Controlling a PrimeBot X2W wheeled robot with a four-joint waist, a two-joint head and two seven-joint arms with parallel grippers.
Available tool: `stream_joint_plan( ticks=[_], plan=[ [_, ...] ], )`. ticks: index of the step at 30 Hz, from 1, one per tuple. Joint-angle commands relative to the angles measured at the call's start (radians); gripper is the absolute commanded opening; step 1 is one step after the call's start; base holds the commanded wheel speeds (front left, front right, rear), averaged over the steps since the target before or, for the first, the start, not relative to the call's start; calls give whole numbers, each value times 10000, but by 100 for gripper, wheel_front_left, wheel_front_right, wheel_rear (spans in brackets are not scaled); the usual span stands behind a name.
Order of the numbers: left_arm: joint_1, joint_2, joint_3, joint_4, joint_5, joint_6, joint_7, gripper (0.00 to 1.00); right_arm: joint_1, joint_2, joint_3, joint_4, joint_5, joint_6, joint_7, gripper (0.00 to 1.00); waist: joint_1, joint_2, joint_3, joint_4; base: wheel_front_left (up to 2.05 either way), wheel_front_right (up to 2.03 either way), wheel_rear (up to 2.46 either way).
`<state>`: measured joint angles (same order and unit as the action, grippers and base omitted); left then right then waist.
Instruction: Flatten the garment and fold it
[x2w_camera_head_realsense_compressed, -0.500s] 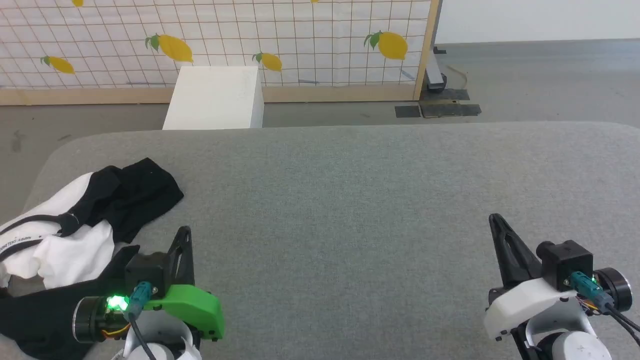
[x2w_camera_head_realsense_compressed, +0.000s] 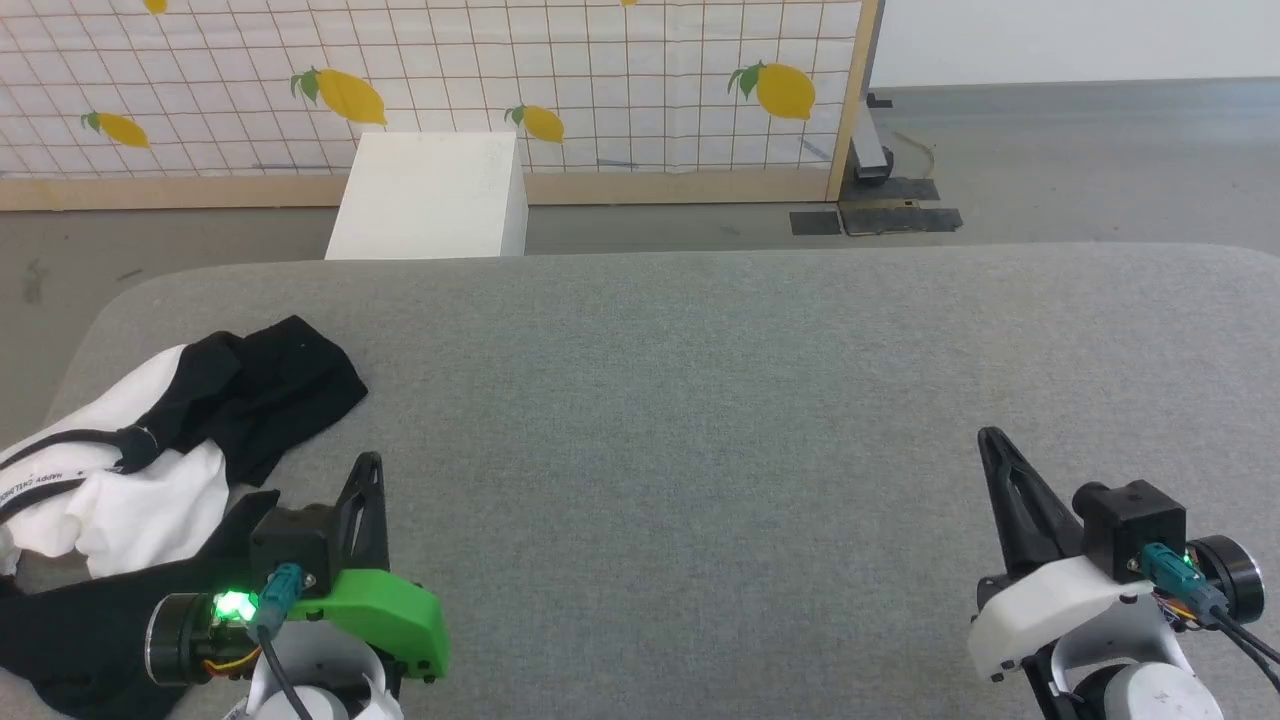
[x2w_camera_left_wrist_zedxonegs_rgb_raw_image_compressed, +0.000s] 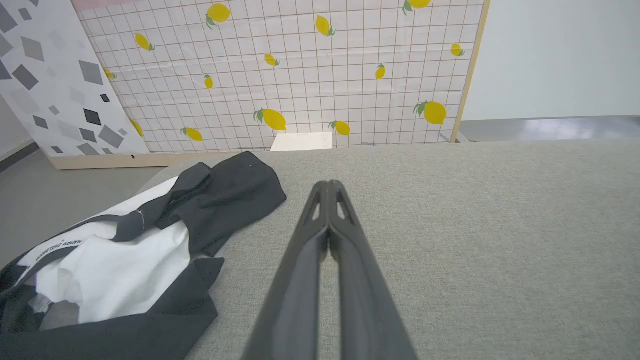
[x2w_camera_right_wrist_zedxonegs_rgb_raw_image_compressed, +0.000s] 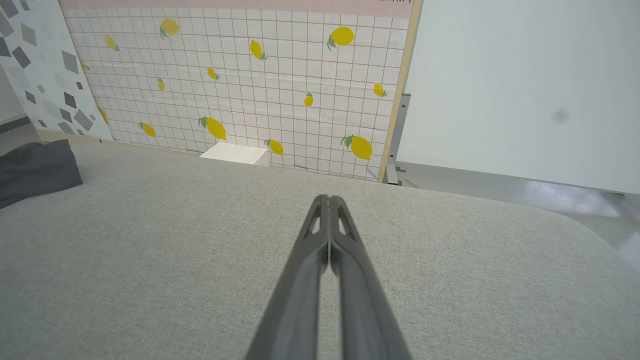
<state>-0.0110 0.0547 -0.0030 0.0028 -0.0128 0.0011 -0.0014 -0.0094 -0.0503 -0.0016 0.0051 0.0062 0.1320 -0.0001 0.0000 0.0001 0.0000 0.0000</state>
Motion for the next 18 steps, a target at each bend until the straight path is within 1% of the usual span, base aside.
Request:
stream_joint_plan(
  ticks=[1,18],
  plan=[
    [110,-45,30,-28,128,-11,14,0,94,1,16,-51,-62,-13,1,0,0,-1,0,0,0,0,0],
    [110,-45,30,-28,128,-11,14,0,94,1,16,-51,-62,-13,1,0,0,-1,0,0,0,0,0]
  ],
)
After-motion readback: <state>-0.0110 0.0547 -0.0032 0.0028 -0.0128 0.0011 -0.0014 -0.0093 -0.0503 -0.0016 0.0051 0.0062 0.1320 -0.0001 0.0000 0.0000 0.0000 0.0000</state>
